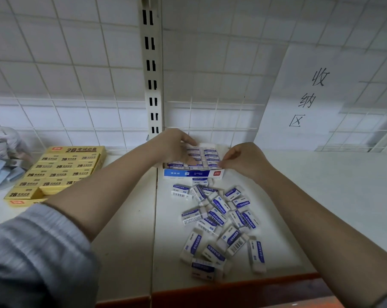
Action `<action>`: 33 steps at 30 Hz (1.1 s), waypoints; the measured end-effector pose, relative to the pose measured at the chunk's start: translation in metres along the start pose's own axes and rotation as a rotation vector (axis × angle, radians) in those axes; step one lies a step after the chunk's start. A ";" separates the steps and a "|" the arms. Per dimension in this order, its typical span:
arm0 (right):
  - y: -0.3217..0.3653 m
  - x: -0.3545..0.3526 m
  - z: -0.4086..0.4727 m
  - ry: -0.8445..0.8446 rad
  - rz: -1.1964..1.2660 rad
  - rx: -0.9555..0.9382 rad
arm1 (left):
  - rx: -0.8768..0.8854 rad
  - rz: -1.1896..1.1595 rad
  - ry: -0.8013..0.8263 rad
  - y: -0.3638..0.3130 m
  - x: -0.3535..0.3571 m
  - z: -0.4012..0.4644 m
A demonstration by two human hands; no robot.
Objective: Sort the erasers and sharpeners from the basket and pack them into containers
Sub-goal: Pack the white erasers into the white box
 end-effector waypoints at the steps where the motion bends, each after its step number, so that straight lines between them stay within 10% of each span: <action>1: -0.001 0.000 0.000 -0.006 0.001 0.011 | -0.004 0.016 0.001 0.004 0.000 -0.005; 11: 0.012 -0.016 -0.024 -0.124 0.039 -0.093 | -0.004 0.224 -0.064 0.000 -0.005 -0.025; 24: -0.002 0.008 -0.101 0.211 -0.117 -0.067 | -0.165 -0.046 -0.506 0.014 -0.027 -0.133; 33: -0.004 0.001 -0.107 0.055 -0.017 -0.032 | -0.120 -0.127 -0.384 0.005 0.003 -0.153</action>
Point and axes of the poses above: each hand's wrist, its own z-axis towards the middle knuckle, its own x-axis out of the palm, y = z × x, the point moved 9 cm from there along z, towards the middle knuckle, and after that the axes turned 9 degrees about -y, right-handed, at the moved point
